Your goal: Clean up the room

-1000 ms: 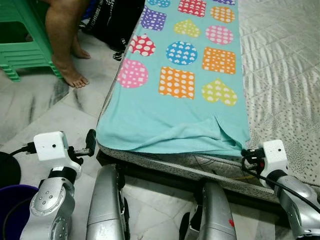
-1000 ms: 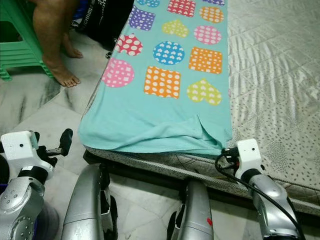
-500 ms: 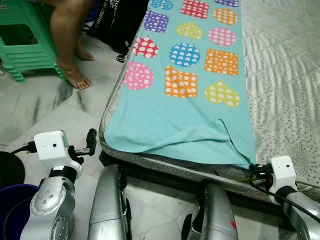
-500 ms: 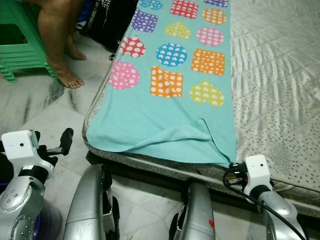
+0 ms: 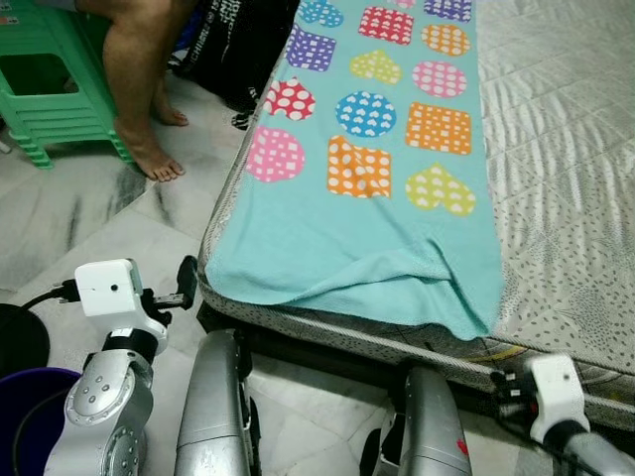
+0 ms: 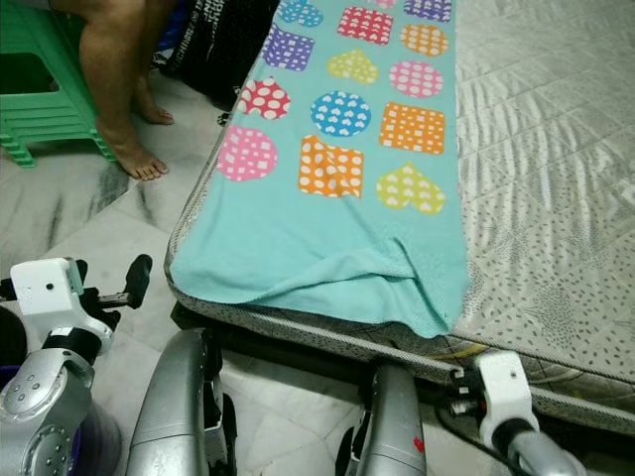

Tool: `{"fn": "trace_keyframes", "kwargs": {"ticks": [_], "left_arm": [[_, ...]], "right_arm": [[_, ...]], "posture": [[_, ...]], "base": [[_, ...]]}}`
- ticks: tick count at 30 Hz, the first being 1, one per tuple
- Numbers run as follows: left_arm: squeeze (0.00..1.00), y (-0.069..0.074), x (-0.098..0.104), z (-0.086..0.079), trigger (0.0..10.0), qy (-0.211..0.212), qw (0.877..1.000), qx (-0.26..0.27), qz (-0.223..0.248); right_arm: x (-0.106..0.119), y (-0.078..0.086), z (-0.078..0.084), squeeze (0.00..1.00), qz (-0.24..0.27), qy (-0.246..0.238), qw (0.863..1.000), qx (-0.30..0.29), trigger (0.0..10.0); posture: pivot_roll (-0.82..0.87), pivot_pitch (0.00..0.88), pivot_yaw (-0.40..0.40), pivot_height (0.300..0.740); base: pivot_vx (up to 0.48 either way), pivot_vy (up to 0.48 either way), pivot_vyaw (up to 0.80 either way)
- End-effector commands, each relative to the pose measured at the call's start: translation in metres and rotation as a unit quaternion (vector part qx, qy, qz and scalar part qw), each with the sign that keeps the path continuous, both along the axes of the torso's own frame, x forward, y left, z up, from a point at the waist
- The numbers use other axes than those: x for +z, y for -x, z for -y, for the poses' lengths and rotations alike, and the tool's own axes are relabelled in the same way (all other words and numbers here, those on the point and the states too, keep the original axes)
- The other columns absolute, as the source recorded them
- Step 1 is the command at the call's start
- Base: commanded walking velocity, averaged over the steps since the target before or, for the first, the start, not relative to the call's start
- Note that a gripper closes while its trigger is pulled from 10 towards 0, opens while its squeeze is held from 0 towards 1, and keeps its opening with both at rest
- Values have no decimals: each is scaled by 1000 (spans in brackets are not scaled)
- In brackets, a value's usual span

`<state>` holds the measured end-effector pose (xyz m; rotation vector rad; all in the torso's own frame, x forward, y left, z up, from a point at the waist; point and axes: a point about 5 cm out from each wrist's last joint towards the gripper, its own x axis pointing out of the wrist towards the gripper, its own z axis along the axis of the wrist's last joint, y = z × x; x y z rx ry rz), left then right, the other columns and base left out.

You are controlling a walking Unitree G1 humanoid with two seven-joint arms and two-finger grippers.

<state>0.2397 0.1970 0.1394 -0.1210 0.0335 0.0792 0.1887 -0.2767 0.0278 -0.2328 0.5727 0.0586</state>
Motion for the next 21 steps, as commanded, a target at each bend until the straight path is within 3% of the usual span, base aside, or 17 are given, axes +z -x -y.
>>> {"fn": "trace_keyframes", "kwargs": {"ticks": [1, 8, 9, 13, 14, 17, 18, 21], "left_arm": [[0, 0, -3, 1, 10000, 4, 1000, -7, -5], [0, -1, -3, 2, 10000, 4, 1000, -8, -6], [0, -1, -3, 2, 10000, 4, 1000, -7, -4], [0, -1, -2, 1, 10000, 4, 1000, -2, 0], [0, -1, 0, 0, 10000, 4, 1000, 0, 4], [0, -3, 2, 1, 10000, 4, 1000, 1, 9], [0, -3, 2, 1, 10000, 4, 1000, 1, 9], [0, -4, 3, 2, 10000, 4, 1000, 1, 12]], "right_arm": [[-3, 2, 5, 1000, -16, 21, 1000, -8, 10000], [6, -12, 6, 1000, 15, 29, 999, -28, 10000], [19, -23, 5, 1000, 58, 18, 997, -44, 10000], [40, -39, -1, 1000, 111, -6, 992, -52, 10000], [57, -53, -11, 1000, 147, -28, 988, -41, 10000], [83, -73, -35, 1000, 188, -74, 979, -6, 10000], [83, -73, -35, 1000, 188, -74, 979, -6, 10000], [94, -81, -57, 1000, 191, -104, 975, 47, 10000]], "posture": [[84, 193, -73, 545], [85, 189, -76, 545], [85, 189, -76, 545], [80, 191, -74, 545], [77, 192, -71, 545], [76, 191, -70, 545], [76, 191, -70, 545], [77, 193, -71, 545]], "base": [[0, 0, 0], [0, 0, 0], [0, 0, 0], [0, 0, 0], [0, 0, 0], [0, 0, 0], [0, 0, 0], [0, 0, 0]]}}
